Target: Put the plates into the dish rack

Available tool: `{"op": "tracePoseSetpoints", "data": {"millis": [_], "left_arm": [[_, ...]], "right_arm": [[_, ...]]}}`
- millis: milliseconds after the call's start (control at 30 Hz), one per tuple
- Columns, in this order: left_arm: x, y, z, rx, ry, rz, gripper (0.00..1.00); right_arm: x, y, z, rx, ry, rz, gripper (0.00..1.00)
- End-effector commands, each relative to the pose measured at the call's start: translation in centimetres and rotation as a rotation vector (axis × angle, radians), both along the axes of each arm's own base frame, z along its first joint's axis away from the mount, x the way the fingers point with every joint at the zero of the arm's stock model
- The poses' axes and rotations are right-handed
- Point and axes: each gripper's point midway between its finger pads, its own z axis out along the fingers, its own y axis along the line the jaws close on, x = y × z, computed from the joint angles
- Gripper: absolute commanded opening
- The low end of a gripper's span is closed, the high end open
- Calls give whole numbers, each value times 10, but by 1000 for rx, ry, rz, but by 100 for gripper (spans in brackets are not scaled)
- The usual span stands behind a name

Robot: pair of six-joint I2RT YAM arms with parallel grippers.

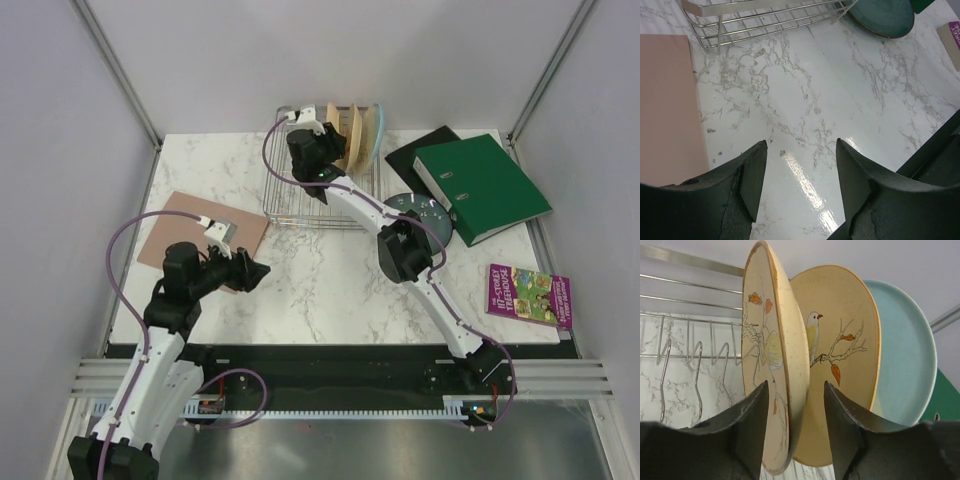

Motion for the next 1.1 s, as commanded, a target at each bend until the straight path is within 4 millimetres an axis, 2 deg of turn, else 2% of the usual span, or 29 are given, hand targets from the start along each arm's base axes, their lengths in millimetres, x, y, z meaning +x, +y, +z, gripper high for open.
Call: {"op": "tracePoseSetpoints", "data": {"millis": [0,33,67,200,233,300,333,400,433,467,500,533,567,600,633,667,700,733,767,800,833,867,900,933,1000,1033,1067], "left_arm": [[7,1,19,12,-65,-4,65],[7,2,19,11,-67,0,65],[7,1,20,8,-66,1,65],[10,5,23,6,-65,39,66],[10,6,24,7,-65,45,67],[13,8,30,9,-73,58,67],[12,9,31,10,-68,61,68],[13,11,38,14,-82,66,68],[13,11,41,15,-89,65,68],[13,11,45,19,-97,64,68],[14,13,49,28,-111,67,69],[14,14,50,33,-112,71,72],[15,16,51,39,-109,85,74],[16,19,52,41,-106,105,75],[16,19,52,42,-103,106,75],[16,19,54,42,-106,106,75],[15,18,54,30,-100,109,75],[14,18,54,23,-95,109,75],[14,17,53,16,-89,112,75],[12,15,52,-1,-74,108,75],[11,15,49,-7,-66,106,74],[10,15,44,-18,-44,116,73],[11,17,42,-26,-33,129,73],[11,20,39,-37,-21,149,72],[12,31,32,-79,23,223,72],[13,34,29,-97,46,247,72],[12,35,25,-131,81,270,72]], "right_arm": [[-10,6,98,137,-162,76,60],[-17,7,115,145,-179,90,64],[-24,14,114,128,-164,110,66],[-50,24,150,143,-176,201,73],[-62,19,176,165,-203,211,77],[-75,21,177,171,-174,236,80],[-88,15,202,203,-190,261,81],[-101,7,191,165,-103,302,82],[-118,1,213,177,-108,364,86],[-129,-4,179,106,0,400,87],[-140,-6,169,76,51,457,88],[-161,-21,186,34,53,516,90],[-179,-21,129,-48,203,620,90],[-195,-27,113,-87,259,689,90],[-216,-44,126,-158,252,770,85],[-236,-55,78,-209,374,845,83],[-248,-65,66,-252,412,869,81],[-261,-76,66,-272,418,886,76],[-275,-95,32,-327,527,894,72],[-283,-102,21,-325,560,915,62],[-290,-110,13,-321,590,928,7],[-295,-127,-13,-325,666,905,0],[-298,-133,-25,-321,694,906,0],[-298,-148,-45,-303,749,881,0],[-293,-150,-59,-267,756,901,0],[-291,-157,-73,-258,784,891,0],[-285,-155,-76,-255,771,900,0]]}}
